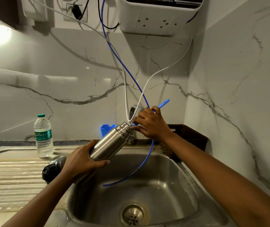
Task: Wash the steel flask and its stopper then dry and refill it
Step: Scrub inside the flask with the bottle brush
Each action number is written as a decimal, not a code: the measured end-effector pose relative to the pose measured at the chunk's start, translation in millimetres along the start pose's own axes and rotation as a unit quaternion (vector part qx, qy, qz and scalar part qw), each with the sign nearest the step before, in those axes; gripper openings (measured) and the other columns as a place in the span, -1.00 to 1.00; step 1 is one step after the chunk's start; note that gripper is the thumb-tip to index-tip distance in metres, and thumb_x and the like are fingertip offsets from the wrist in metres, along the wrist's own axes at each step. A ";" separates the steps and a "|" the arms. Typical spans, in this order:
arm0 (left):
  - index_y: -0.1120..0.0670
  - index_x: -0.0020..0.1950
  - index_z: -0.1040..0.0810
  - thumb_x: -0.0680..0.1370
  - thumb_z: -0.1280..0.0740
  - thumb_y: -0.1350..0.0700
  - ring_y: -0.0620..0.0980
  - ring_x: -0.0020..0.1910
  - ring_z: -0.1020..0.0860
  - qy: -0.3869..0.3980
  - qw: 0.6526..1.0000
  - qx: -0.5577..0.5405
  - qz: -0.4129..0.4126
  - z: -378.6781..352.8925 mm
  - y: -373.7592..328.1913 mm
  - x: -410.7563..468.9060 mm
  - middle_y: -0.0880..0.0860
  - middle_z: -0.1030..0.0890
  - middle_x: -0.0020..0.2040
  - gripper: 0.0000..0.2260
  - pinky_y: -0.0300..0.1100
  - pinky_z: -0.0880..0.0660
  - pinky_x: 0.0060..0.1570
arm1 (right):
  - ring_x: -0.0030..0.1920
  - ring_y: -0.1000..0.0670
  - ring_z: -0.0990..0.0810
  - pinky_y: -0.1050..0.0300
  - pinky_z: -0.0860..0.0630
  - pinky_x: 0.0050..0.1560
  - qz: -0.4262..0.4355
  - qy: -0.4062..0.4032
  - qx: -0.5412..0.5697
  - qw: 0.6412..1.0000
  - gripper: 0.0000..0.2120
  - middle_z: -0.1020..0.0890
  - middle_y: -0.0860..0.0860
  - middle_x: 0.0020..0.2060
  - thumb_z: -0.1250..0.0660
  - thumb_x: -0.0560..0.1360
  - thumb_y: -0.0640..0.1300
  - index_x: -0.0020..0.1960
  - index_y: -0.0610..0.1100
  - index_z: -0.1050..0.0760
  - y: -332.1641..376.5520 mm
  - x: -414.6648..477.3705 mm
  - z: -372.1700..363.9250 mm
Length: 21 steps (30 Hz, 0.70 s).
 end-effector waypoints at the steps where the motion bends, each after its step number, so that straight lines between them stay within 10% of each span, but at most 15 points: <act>1: -0.06 0.37 -0.37 0.19 -0.38 -0.34 -0.15 -0.17 -0.46 0.004 1.000 -0.013 0.006 -1.3 -0.1 0.1 -0.08 -0.50 -0.04 -0.19 -0.45 -0.26 -0.35 | -0.15 -0.02 -0.51 0.05 -0.17 -0.01 -0.001 0.013 0.027 1.000 -0.66 -0.56 0.04 -0.25 -0.10 0.51 0.17 -0.15 -0.01 -0.54 -4.8 5.1 -0.5; 10: 0.01 0.33 -0.46 -0.07 -0.41 -0.48 -0.16 -0.12 -0.54 0.057 0.984 -0.164 0.048 -7.5 16.4 6.8 -0.05 -0.60 0.00 0.05 -0.42 -0.36 -0.27 | -0.07 0.09 -0.36 0.10 -0.09 0.04 -0.100 0.201 0.249 0.942 -0.75 -0.51 0.11 -0.24 -0.29 0.49 0.13 0.00 -0.01 -0.60 -60.6 42.3 -27.7; 21: -0.01 0.20 -0.50 -0.19 -0.41 -0.51 -0.04 -0.10 -0.63 0.127 0.956 -0.244 0.103 -7.8 29.1 6.1 0.02 -0.65 -0.04 0.05 -0.31 -0.50 -0.25 | -0.15 0.28 -0.37 0.08 -0.08 0.17 -0.197 0.229 0.269 0.914 -0.79 -0.53 0.21 -0.25 -0.34 0.49 0.05 0.05 -0.03 -0.60 -122.4 31.9 -31.7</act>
Point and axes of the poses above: each hand's wrist, its own x-axis towards the middle knuckle, its own z-axis out of the back of the hand, y = z × x, the point moved 5 cm from there along x, towards the middle knuckle
